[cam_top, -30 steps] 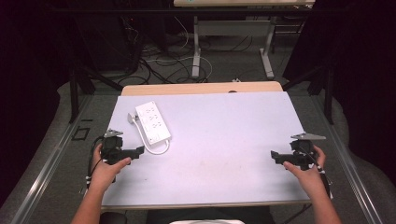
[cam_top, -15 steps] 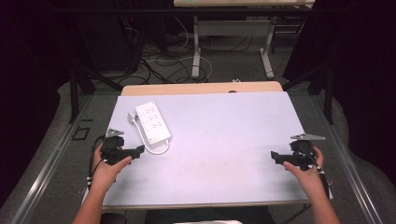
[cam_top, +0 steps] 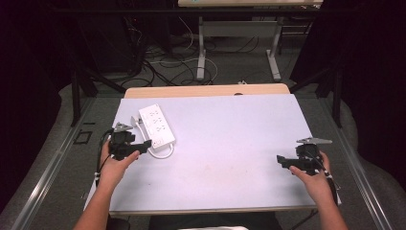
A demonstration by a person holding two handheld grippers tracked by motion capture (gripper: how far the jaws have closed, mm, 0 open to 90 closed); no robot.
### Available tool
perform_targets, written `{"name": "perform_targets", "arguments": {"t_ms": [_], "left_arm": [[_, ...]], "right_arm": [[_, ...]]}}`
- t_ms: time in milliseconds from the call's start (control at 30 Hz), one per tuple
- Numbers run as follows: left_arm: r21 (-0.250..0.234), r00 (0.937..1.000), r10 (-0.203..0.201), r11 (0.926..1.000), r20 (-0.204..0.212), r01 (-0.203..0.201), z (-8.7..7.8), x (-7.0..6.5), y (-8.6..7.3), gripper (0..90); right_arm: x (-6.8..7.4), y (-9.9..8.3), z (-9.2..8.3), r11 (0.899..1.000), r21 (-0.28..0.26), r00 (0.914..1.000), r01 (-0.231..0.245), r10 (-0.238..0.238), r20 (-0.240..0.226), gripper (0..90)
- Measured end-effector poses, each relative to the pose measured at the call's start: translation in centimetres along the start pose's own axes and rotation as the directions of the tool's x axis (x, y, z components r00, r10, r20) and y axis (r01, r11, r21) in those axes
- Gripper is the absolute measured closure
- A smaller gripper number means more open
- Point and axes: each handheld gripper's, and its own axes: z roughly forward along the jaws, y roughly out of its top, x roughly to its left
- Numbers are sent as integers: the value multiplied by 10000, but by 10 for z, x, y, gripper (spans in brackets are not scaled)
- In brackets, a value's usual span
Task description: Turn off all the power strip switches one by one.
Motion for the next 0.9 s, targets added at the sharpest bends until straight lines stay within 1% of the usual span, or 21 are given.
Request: {"name": "perform_targets", "arguments": {"t_ms": [33, 67, 133, 167, 200, 233, 267, 300, 367, 400, 433, 500, 533, 567, 600, 633, 667, 767, 800, 833, 900], "left_arm": [[0, 10000, 0, 10000, 0, 0, 0, 0, 0, 277], [-7, 10000, 7, 10000, 0, -7, 1, 0, 3, 280], [9, 10000, 33, 10000, -52, -33, 1, 0, 5, 297], [-47, 10000, -52, 10000, -61, 51, 2, -1, 7, 308], [118, 10000, -9, 9999, -36, 9, 2, -1, 11, 320], [118, 10000, -9, 9999, -36, 9, 2, -1, 11, 332], [-2, 9999, -34, 10000, -97, 34, 4, -1, 12, 347], [-5, 9999, -80, 10000, -93, 80, 5, -1, 13, 366], [227, 9997, -239, 9995, -37, 239, 8, -2, 17, 411], [227, 9997, -239, 9995, -37, 239, 8, -2, 17, 438], [300, 9997, -263, 9992, -23, 264, 10, -2, 18, 438], [557, 9994, -338, 9979, 58, 334, 16, -3, 20, 503], [557, 9994, -338, 9979, 58, 334, 16, -3, 20, 535], [658, 9992, -389, 9971, 87, 382, 17, -3, 20, 559], [958, 9991, -396, 9947, 157, 379, 20, -2, 21, 580], [977, 9990, -407, 9945, 163, 389, 22, -2, 21, 607], [1137, 9989, -447, 9926, 170, 425, 23, -2, 22, 628], [1228, 9988, -468, 9914, 146, 446, 26, -2, 22, 691], [1246, 9985, -523, 9910, 157, 499, 28, -2, 23, 691], [1338, 9981, -588, 9894, 165, 561, 29, -2, 23, 719], [1465, 9974, -693, 9870, 177, 660, 31, -1, 25, 735]], "right_arm": [[1, 0, 0, 10000, -8, 10000, -1, 1, 8, 157], [1, 0, 1, 10000, 7, 10000, 82, -82, -18, 157], [2, -1, 1, 10000, 45, 10000, 67, -67, 11, 157], [2, -1, 2, 9999, 48, 9999, 121, -121, 13, 157], [3, -1, 3, 9998, 19, 9998, 201, -201, 26, 158], [3, -1, 3, 9998, 19, 9998, 201, -201, 26, 158], [4, -1, 3, 9997, 135, 9998, 195, -195, -10, 158], [4, -2, 4, 9995, 123, 9995, 307, -308, 43, 158], [4, -1, 3, 9991, 70, 9991, 416, -417, 124, 158], [3, -1, 3, 9989, 23, 9988, 478, -478, 125, 158], [3, -1, 3, 9989, 23, 9988, 478, -478, 125, 158], [3, -1, 2, 9989, -121, 9989, 452, -450, 147, 158], [3, -1, 2, 9990, -140, 9990, 429, -427, 97, 158], [3, -1, 2, 9991, -140, 9992, 398, -396, 112, 158], [3, -1, 2, 9991, -170, 9992, 389, -387, 120, 158], [3, -1, 2, 9991, -189, 9992, 374, -372, 137, 158], [2, -1, 2, 9989, -203, 9990, 420, -417, 145, 158], [3, -2, 3, 9991, -165, 9993, 384, -383, 55, 158], [3, -2, 3, 9991, -165, 9993, 384, -383, 55, 158], [3, -2, 3, 9993, -124, 9993, 367, -366, 25, 158], [3, -2, 4, 9992, -116, 9992, 390, -389, 34, 158]]}}
